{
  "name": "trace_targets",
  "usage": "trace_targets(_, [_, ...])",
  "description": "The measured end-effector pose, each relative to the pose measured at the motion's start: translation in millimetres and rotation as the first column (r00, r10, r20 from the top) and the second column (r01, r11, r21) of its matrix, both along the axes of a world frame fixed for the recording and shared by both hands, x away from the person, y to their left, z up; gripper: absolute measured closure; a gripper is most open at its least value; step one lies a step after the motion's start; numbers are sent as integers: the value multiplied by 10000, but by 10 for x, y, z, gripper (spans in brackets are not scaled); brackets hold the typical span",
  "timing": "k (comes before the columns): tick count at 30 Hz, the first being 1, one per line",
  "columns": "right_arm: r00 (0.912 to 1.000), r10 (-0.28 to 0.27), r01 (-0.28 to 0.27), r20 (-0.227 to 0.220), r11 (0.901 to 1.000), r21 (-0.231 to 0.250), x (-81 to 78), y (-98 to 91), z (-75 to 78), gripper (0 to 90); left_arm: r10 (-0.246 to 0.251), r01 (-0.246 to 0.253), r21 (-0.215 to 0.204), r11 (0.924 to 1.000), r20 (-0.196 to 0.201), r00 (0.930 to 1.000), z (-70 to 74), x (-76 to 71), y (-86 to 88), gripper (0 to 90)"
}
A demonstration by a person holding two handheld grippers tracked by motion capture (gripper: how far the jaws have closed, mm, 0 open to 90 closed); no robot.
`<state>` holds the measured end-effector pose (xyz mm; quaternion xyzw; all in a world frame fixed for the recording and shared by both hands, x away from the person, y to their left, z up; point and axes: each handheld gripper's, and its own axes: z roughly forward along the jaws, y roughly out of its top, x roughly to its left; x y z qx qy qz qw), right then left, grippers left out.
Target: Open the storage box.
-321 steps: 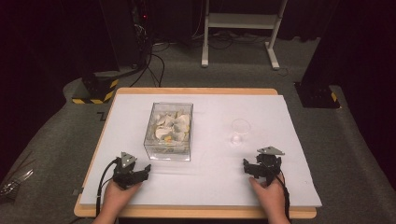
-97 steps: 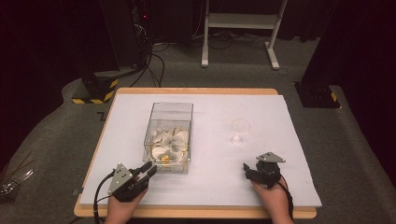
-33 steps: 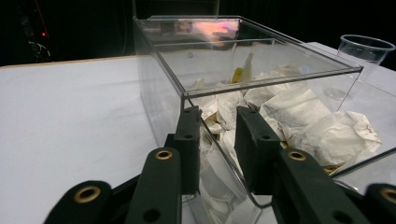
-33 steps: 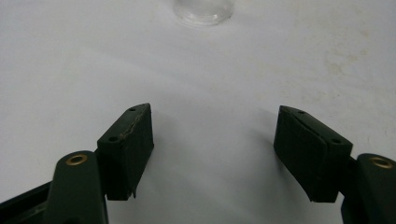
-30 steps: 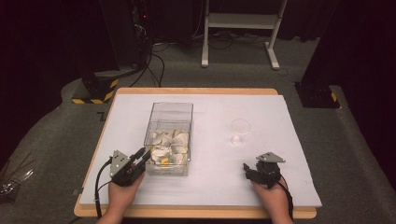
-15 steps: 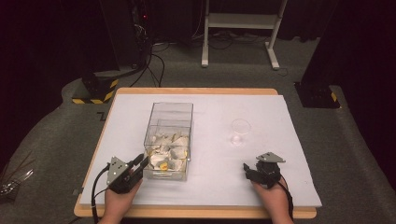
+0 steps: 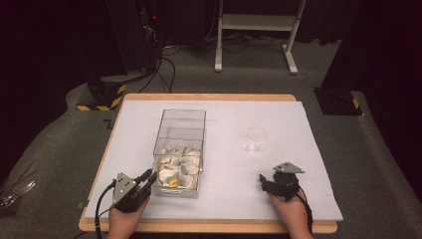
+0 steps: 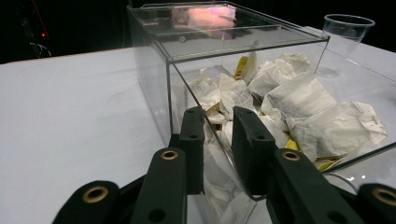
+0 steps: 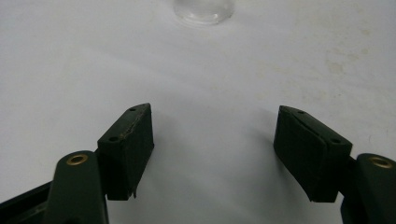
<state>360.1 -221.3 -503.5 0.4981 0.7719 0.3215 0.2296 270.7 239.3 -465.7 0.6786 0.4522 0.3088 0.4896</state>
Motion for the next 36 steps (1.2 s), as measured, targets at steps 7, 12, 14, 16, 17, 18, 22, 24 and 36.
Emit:
trace_targets(7, [10000,22,-22,4,10000,10,3,-4,0,284,25,-25,84,10000,-50,10000,7,-67,-13,742])
trace_targets(12, [10000,43,-43,12,10000,12,6,-6,-1,283,36,-35,111,9999,-77,10000,12,-97,-10,743])
trace_targets(14, [10000,23,-23,-2,10000,14,4,-5,0,284,45,-44,132,9999,-86,10000,14,-105,-11,743])
trace_targets(16, [10000,46,-46,7,10000,17,7,-7,-1,283,64,-62,159,9999,-106,9999,17,-114,-15,744])
trace_targets(17, [10000,46,-46,7,10000,17,7,-7,-1,283,64,-62,159,9999,-106,9999,17,-114,-15,744])
trace_targets(18, [10000,44,-44,4,10000,18,7,-7,-1,283,74,-72,159,9998,-106,9999,17,-116,-16,744])
trace_targets(22, [10000,22,-22,-5,10000,23,4,-6,0,283,105,-102,274,9996,-84,9999,23,-117,-25,748])
trace_targets(24, [10000,24,-24,-5,10000,24,4,-6,0,283,103,-101,275,9996,-79,9999,24,-116,-23,748])
trace_targets(36, [10000,32,-32,-9,10000,30,6,-8,0,283,44,-38,-117,9999,453,9990,99,-78,38,652])
